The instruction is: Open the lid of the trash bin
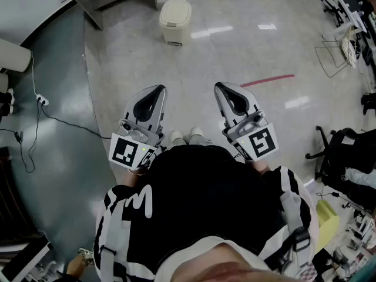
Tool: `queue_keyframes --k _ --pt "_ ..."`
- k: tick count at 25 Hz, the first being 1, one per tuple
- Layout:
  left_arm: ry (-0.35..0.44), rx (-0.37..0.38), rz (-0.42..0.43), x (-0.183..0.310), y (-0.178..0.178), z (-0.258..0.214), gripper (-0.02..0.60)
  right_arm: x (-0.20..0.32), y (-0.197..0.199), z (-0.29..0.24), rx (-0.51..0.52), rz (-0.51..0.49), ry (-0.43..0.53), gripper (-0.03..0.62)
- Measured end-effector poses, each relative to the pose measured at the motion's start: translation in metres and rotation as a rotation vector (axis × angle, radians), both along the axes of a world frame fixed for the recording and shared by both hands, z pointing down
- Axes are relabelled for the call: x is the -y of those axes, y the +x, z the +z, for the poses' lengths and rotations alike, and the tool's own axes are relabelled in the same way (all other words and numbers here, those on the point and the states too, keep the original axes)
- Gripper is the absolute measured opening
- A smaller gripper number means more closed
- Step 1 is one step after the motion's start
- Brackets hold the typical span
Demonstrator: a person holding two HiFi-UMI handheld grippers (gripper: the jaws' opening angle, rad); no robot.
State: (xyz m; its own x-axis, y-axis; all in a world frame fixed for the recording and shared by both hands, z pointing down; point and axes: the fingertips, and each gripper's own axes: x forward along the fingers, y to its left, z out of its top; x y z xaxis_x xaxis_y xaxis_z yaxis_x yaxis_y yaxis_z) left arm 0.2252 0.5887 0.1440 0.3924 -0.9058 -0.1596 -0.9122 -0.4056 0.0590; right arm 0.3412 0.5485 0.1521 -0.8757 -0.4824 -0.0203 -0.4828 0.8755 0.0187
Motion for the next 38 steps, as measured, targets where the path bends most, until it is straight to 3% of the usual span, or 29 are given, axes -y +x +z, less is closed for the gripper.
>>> queue_keyframes --k 9,14,18,38 --pt "-0.007 -0.011 -0.005 -0.001 -0.002 0.000 0.002 -0.003 -0.006 -0.005 0.001 -0.007 0.023 0.009" --pt "0.027 -0.020 0.001 -0.004 -0.004 -0.005 0.002 -0.006 -0.009 0.000 -0.022 -0.006 0.013 0.009" --pt "-0.022 -0.023 0.013 -0.009 -0.011 0.003 0.002 -0.009 -0.018 0.000 -0.013 0.003 0.011 0.009" --pt "-0.019 -0.029 0.055 -0.038 -0.044 0.020 0.002 -0.049 -0.046 0.018 0.037 0.069 -0.045 0.009"
